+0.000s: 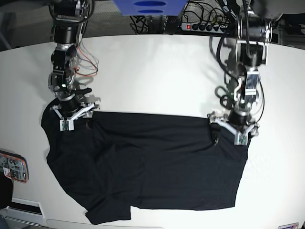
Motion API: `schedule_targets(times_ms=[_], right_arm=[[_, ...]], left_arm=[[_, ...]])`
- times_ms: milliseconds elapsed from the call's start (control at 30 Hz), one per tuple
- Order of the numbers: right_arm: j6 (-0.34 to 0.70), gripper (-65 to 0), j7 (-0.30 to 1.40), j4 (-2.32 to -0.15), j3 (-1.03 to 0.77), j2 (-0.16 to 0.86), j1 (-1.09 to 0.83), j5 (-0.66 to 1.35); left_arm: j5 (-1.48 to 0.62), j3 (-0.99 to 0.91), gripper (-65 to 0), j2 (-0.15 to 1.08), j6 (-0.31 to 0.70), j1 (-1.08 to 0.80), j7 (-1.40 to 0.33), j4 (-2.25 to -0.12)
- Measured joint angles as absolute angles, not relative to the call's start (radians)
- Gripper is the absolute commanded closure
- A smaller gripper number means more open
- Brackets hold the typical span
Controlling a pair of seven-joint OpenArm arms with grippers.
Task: Fold the T-shirt properly
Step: 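Drag both shoulder edges back toward the collar side, flattening the shirt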
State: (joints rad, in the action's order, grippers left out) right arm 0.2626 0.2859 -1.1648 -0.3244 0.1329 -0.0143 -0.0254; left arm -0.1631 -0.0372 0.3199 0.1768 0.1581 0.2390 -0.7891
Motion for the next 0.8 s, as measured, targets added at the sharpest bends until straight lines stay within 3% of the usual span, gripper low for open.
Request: schedule_targets(times_ms=[267, 500, 800], right_arm=[[0.270, -40.1, 0.166, -1.183, -0.324, 0.134, -0.104, -0.024], [0.263, -40.1, 0.269, -1.296, -0.323, 0.133, -0.159, -0.014], [0.263, -40.1, 0.275, -1.361, -0.323, 0.133, -0.233, -0.007]], left_arm=[[-0.234, -0.031, -65.0, 0.351, 0.191, 0.090, 0.289, -0.818], [-0.274, -0.041, -65.0, 0.378, 0.164, -0.091, 0.236, -1.036], [-0.277, -0.139, -65.0, 0.374, 0.175, -0.250, 0.039, -1.263]])
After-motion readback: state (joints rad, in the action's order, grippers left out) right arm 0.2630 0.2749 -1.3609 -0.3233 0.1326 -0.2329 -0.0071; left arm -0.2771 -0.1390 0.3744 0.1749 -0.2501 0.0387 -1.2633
